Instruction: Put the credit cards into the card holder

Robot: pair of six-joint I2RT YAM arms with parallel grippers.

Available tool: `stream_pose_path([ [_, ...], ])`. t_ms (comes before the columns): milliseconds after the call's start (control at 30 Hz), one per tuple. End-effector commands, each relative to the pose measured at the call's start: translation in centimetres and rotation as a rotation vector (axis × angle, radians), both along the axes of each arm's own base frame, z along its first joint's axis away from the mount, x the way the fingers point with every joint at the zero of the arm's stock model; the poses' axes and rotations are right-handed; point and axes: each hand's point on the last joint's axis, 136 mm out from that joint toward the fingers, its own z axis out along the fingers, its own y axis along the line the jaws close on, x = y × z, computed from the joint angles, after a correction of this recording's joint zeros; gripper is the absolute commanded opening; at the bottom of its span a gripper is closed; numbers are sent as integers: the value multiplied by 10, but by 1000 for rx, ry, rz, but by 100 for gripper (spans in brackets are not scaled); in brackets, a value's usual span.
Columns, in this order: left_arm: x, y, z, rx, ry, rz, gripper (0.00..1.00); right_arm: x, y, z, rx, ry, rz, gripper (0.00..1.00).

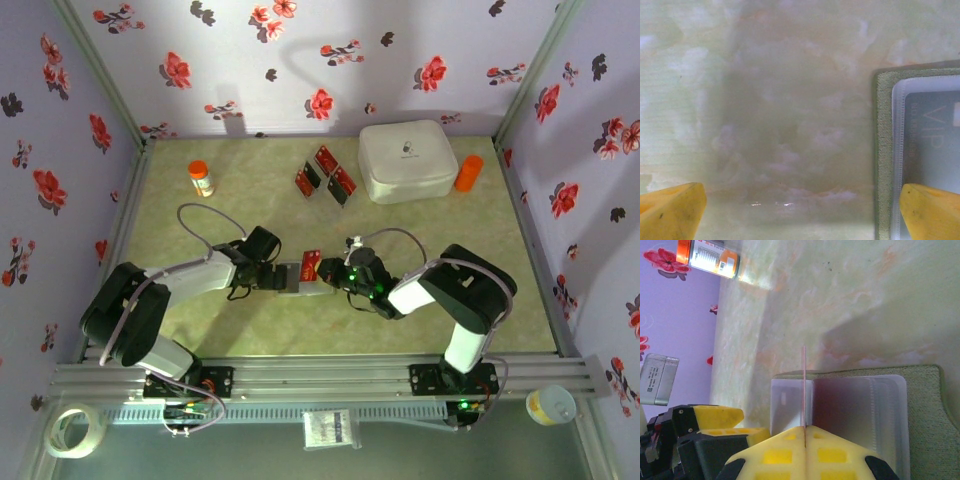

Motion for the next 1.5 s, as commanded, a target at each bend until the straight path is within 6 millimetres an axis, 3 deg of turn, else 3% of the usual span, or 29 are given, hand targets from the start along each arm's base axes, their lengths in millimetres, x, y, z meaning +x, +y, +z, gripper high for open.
stream_pose_path([
  [0, -6, 3, -10, 16, 34, 5, 100, -5, 2, -2, 9, -12, 31, 0],
  [667, -7, 3, -9, 15, 34, 7, 100, -10, 5, 4, 75, 1, 22, 0],
  [1133, -7, 3, -8, 15, 34, 8, 100, -10, -14, 25, -92, -19, -4, 0],
  [1467, -8, 5, -9, 20, 38, 8, 100, -11, -9, 19, -85, 12, -7, 0],
])
